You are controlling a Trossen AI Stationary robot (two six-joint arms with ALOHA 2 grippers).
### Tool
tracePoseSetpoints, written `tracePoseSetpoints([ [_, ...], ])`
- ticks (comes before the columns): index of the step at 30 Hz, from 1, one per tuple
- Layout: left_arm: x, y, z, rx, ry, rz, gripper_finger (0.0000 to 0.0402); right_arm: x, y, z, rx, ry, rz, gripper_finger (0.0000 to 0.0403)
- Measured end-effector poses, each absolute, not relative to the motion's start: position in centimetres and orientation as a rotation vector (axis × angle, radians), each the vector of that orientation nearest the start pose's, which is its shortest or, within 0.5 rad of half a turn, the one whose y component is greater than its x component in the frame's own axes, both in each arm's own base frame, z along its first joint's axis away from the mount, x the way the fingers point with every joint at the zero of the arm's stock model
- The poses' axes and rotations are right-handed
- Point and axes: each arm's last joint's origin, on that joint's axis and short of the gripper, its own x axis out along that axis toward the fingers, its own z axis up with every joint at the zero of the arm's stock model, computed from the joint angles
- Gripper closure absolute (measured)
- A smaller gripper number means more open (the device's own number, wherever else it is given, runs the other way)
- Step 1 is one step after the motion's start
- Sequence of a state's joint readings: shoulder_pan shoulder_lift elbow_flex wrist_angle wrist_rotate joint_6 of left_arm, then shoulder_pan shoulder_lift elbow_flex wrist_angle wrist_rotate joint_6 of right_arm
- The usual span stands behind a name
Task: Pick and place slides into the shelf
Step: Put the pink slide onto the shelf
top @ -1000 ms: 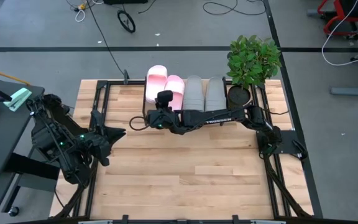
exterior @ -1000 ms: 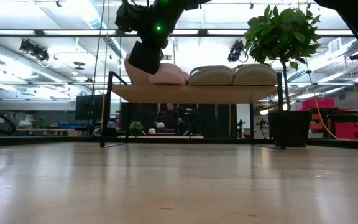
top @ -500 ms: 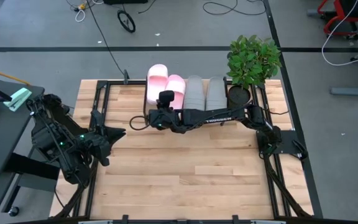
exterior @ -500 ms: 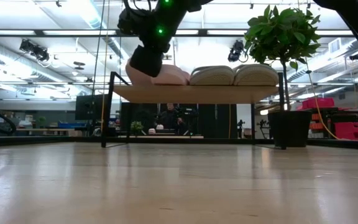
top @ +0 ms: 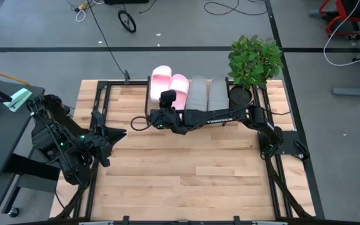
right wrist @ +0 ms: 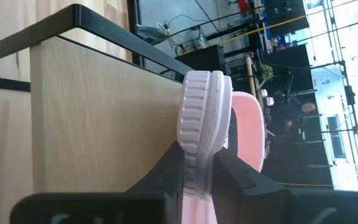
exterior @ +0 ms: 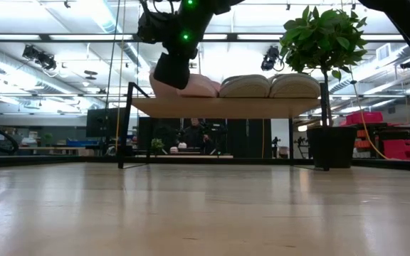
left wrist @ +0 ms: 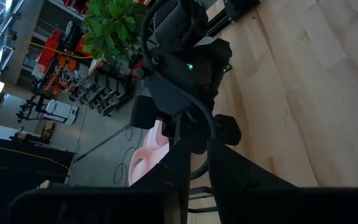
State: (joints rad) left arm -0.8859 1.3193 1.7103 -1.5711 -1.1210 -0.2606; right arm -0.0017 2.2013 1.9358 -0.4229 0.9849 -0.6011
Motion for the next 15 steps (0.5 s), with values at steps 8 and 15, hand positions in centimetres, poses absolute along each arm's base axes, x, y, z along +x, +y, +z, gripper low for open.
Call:
tracePoseSetpoints([
  [8,13.95,-12.95,43.37,0.737,0.59,0.285,0.0348,49.38,-2.34,25.52,-0.787,0.873,-0.656,0.0349],
  [15,13.95,-12.95,43.37,0.737,0.59,0.285,0.0344,49.42,-2.17,25.23,-0.662,0.837,-0.594,0.0349],
])
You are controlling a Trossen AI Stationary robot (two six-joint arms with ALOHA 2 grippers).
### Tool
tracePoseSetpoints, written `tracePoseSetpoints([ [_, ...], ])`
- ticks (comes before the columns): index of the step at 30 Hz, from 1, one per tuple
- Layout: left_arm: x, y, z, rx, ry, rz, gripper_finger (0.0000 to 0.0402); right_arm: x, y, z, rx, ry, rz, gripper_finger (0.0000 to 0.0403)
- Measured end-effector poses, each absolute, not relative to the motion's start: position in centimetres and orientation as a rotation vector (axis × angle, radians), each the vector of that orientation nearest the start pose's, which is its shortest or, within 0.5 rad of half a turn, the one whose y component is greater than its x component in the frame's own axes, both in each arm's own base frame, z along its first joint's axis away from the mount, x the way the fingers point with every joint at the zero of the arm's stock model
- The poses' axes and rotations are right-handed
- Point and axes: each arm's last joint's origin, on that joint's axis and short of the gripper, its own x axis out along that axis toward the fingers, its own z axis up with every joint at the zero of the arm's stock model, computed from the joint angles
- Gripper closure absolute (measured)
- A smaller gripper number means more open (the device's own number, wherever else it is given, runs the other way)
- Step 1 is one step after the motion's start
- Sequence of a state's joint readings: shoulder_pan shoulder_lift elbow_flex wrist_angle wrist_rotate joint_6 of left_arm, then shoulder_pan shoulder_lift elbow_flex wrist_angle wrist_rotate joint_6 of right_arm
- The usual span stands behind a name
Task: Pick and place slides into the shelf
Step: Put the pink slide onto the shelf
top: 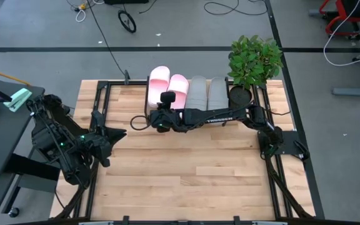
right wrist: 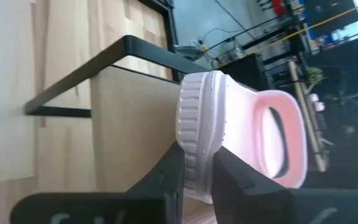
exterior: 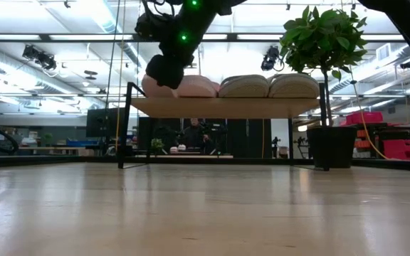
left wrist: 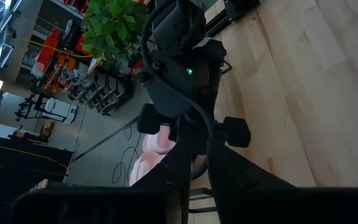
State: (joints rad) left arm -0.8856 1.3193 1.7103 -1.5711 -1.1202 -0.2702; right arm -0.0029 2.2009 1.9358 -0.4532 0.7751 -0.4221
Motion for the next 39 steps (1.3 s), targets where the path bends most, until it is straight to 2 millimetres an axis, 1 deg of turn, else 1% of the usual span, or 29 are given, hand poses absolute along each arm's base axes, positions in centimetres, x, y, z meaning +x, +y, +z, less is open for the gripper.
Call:
tracePoseSetpoints([
  [5,13.95,-12.95,43.37,0.737,0.59,0.284,0.034,49.25,-2.08,24.99,-0.631,0.854,-0.557,0.0349],
  [10,13.95,-12.96,43.38,0.737,0.59,0.284,0.0346,49.05,-1.88,24.77,-0.615,0.877,-0.53,0.0349],
  [22,13.95,-12.95,43.38,0.737,0.59,0.285,0.034,49.11,-1.39,24.72,-0.604,0.872,-0.488,0.0349],
  [30,13.95,-12.95,43.38,0.738,0.59,0.284,0.0349,49.17,-1.26,24.65,-0.586,0.867,-0.438,0.0349],
  [39,13.95,-12.95,43.38,0.738,0.59,0.285,0.034,49.19,-1.19,24.65,-0.581,0.865,-0.422,0.0349],
])
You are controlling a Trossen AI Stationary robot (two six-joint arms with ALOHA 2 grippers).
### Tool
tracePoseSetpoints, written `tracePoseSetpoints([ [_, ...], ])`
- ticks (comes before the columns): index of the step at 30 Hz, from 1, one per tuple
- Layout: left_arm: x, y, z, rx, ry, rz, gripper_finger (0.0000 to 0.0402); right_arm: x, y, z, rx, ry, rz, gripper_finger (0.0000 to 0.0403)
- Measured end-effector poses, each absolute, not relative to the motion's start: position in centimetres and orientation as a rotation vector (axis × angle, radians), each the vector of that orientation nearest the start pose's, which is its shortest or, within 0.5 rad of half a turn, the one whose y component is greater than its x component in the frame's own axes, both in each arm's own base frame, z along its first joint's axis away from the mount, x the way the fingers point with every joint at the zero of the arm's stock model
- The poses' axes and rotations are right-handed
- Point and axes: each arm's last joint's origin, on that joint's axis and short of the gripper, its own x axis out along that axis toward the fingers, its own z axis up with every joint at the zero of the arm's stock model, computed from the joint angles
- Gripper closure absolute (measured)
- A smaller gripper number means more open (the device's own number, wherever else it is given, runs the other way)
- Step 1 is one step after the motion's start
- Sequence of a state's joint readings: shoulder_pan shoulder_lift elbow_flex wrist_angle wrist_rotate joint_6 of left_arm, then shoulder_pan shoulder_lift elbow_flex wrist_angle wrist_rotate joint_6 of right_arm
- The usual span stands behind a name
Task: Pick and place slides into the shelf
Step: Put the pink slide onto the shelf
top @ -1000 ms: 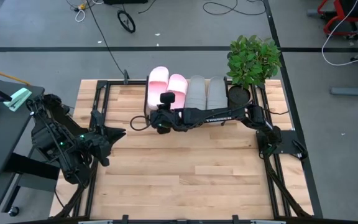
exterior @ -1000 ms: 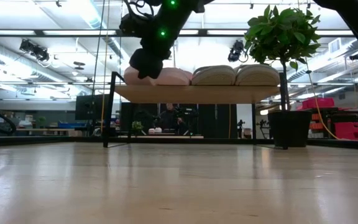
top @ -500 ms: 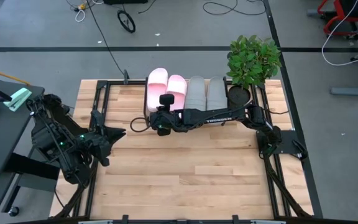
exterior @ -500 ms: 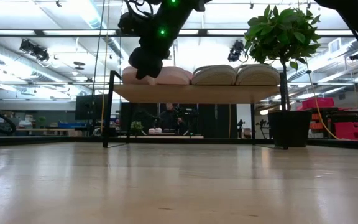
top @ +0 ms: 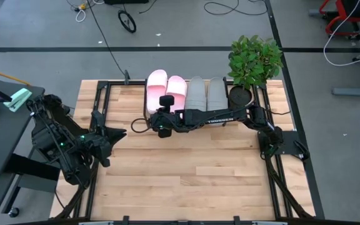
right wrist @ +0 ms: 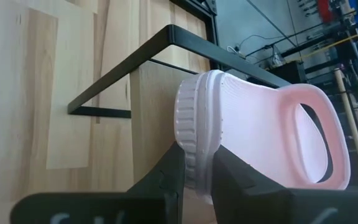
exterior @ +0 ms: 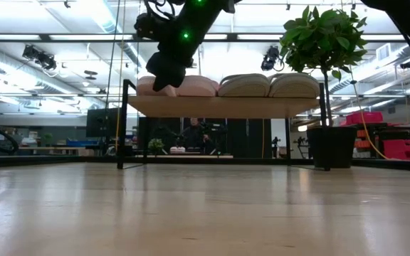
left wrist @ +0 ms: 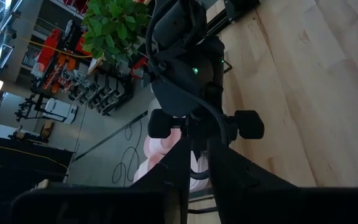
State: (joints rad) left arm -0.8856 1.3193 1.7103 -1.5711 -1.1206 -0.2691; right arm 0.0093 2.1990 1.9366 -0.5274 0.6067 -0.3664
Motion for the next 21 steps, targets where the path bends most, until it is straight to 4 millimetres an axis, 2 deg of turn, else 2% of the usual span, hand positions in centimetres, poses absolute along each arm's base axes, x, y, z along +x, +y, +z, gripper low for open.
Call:
tracePoseSetpoints([
  [5,13.9,-13.0,43.4,0.738,0.59,0.285,0.0348,49.2,-1.2,24.7,-0.581,0.865,-0.422,0.0348],
  [14,14.0,-13.0,43.4,0.731,0.589,0.286,0.034,48.4,-1.1,26.7,-0.559,0.829,-0.408,0.0348],
  [21,14.0,-13.0,43.4,0.731,0.589,0.287,0.034,48.2,-0.9,26.3,-0.497,0.854,-0.337,0.0347],
])
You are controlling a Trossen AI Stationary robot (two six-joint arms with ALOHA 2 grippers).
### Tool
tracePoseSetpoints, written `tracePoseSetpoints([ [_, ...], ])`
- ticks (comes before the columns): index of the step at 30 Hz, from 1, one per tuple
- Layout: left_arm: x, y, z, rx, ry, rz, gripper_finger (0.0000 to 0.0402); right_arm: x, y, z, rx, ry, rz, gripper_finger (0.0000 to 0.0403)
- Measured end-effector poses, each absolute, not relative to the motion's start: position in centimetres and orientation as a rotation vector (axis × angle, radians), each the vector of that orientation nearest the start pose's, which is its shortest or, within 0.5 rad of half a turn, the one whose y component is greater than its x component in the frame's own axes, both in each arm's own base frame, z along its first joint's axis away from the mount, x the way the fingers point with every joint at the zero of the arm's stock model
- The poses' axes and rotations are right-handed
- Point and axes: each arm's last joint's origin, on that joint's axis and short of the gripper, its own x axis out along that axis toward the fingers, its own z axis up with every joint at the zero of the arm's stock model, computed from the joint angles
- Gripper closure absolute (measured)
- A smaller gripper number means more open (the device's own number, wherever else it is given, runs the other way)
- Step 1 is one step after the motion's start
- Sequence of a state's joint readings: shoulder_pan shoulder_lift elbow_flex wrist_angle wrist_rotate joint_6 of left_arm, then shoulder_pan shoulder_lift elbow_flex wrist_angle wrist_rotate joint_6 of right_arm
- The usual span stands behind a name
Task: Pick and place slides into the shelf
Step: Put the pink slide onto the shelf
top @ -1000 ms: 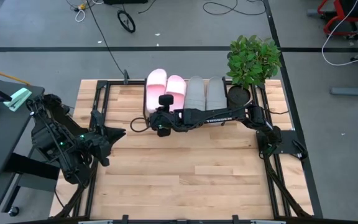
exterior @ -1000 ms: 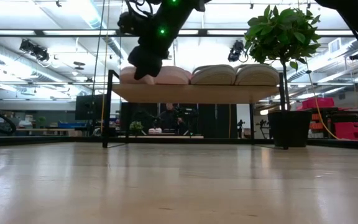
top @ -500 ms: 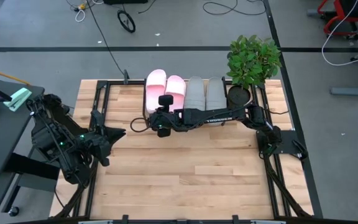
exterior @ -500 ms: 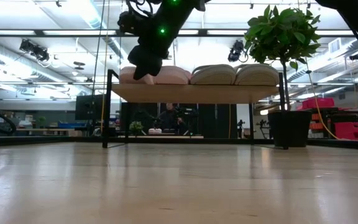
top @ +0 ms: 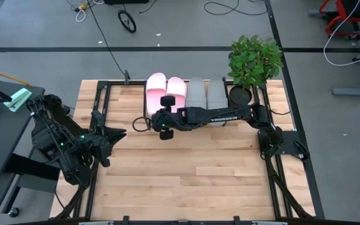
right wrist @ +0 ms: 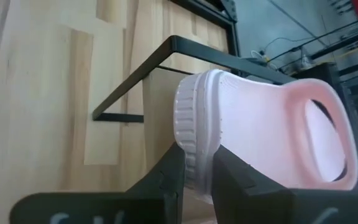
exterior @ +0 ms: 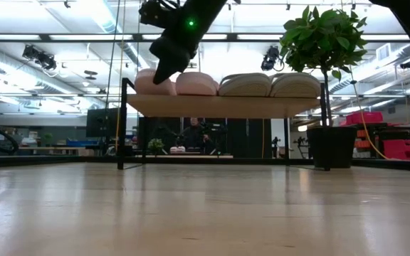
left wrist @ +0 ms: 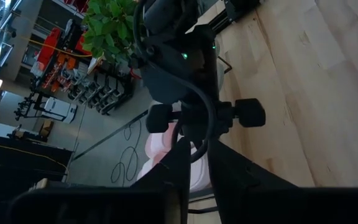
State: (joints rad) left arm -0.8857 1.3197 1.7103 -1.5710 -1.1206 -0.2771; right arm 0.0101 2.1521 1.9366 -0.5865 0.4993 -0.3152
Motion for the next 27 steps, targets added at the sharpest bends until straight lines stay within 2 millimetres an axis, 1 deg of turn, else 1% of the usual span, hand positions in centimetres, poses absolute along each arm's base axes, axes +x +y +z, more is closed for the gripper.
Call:
tracePoseSetpoints([
  [6,13.96,-12.96,43.37,0.731,0.589,0.287,0.0346,48.15,-0.84,26.3,-0.494,0.86,-0.335,0.0347],
  [13,13.96,-12.96,43.37,0.731,0.589,0.287,0.0338,48.18,-0.83,26.32,-0.49,0.856,-0.336,0.0347],
  [23,14.01,-12.91,43.37,0.73,0.591,0.29,0.0346,48.15,-0.08,26.25,-0.507,0.861,-0.306,0.0347],
  [27,14.01,-12.91,43.37,0.729,0.591,0.29,0.0342,48.14,0.09,26.25,-0.515,0.862,-0.306,0.0347],
])
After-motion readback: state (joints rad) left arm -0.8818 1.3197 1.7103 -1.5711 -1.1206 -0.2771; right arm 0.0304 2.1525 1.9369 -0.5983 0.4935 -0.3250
